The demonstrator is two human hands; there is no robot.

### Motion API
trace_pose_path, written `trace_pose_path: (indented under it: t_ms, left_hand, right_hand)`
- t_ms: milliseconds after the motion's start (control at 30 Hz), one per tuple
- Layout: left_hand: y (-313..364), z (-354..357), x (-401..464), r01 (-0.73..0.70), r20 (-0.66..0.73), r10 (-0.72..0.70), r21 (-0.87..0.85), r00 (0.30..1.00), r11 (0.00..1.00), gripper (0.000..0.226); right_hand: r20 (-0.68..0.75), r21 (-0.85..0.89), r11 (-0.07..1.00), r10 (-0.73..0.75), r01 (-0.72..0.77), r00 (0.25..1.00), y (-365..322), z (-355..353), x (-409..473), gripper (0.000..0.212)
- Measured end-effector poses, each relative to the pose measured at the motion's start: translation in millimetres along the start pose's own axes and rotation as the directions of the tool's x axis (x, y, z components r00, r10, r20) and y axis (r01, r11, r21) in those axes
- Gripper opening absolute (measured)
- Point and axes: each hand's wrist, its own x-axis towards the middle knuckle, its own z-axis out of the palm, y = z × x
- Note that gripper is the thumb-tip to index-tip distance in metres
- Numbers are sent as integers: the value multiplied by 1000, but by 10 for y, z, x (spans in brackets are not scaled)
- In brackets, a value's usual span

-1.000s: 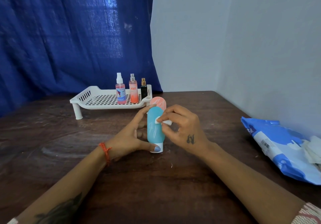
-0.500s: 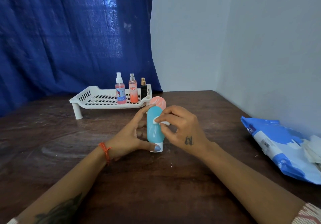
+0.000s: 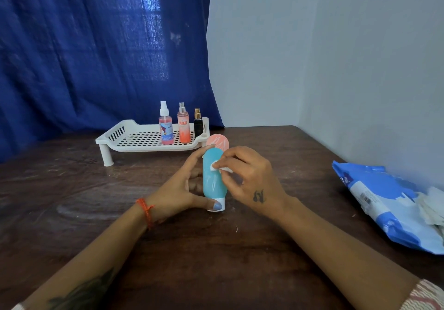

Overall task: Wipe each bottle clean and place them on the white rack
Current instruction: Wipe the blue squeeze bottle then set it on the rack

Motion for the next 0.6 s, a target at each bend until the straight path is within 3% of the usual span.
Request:
trace_pose_path:
  t_ms: [233,600]
  left_hand:
    - [10,8,-17,-14,9,14,-10,1000,1000,104]
    - [-4,21,-12,-17,-11,17,1,1000,1000,108]
  right_hand:
    - [25,1,989,-151,151,988,-46,1,27,17]
    - [-6,-42,997,-70,70,998,-38,-19,36,19]
